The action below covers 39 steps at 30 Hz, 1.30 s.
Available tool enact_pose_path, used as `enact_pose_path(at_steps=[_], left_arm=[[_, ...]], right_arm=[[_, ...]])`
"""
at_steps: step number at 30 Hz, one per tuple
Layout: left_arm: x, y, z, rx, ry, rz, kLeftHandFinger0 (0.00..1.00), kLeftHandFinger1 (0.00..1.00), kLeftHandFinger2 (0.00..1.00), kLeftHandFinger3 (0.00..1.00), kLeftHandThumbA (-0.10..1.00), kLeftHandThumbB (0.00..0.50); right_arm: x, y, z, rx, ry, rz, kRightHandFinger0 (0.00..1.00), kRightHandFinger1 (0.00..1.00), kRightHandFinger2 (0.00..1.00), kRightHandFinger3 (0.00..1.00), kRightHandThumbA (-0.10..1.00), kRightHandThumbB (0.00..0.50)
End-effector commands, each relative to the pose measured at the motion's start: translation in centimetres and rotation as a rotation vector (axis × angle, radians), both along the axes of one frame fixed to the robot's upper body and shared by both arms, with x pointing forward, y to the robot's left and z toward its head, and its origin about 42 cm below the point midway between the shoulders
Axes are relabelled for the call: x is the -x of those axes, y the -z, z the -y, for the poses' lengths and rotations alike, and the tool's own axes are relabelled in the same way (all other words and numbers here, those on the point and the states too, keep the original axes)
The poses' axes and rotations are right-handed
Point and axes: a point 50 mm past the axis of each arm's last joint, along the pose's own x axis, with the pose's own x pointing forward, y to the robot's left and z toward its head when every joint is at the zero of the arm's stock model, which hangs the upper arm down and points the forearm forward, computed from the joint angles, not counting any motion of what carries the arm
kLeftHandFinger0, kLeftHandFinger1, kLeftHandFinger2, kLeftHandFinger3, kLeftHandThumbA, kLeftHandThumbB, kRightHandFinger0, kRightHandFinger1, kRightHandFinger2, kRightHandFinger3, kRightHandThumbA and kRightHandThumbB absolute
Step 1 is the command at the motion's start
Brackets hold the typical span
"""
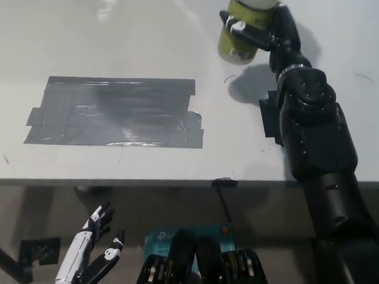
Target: A person hands a spray bottle to the robot which it grabs with its right hand and places on the black spot infront of it on the table
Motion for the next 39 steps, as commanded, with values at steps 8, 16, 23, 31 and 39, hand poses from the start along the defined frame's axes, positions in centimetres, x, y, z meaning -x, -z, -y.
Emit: enact_pose_path(at_steps=[8,16,23,31,39], left_arm=[[-0.4,-1.2,-0.2,-0.006,0.005,0.039,1.0,1.0,1.0,1.0,0.55,0.054],[-0.4,-1.2,-0.4,-0.001,-0.004,0.032,1.0,1.0,1.0,1.0,0.6,0.056],[-0.5,-1.2,-0.1,-0.011,-0.002,0.043,1.0,1.0,1.0,1.0,0.64,0.059],[-0.2,-1.0,0.0,-0.003,0.001,0.034,1.0,1.0,1.0,1.0,0.68,0.045],[-0.2,-1.0,0.1,0.012,-0.005,0.031,1.0,1.0,1.0,1.0,0.73,0.061]], right_arm=[[0.8,-2.1,3.5,0.015,0.244,0.336,0.03,0.15,0.38,0.14,0.55,0.339],[0.7,3.1,6.8,0.096,0.357,0.315,0.01,0.09,0.27,0.12,0.45,0.29],[0.7,5.6,8.0,-0.02,0.397,0.246,0.0,0.0,0.02,0.0,0.45,0.295],[1.0,6.5,6.6,-0.012,0.41,0.259,0.0,0.0,0.0,0.0,0.5,0.32],[1.5,8.1,5.7,-0.047,0.372,0.24,0.0,0.02,0.22,0.05,0.45,0.294]])
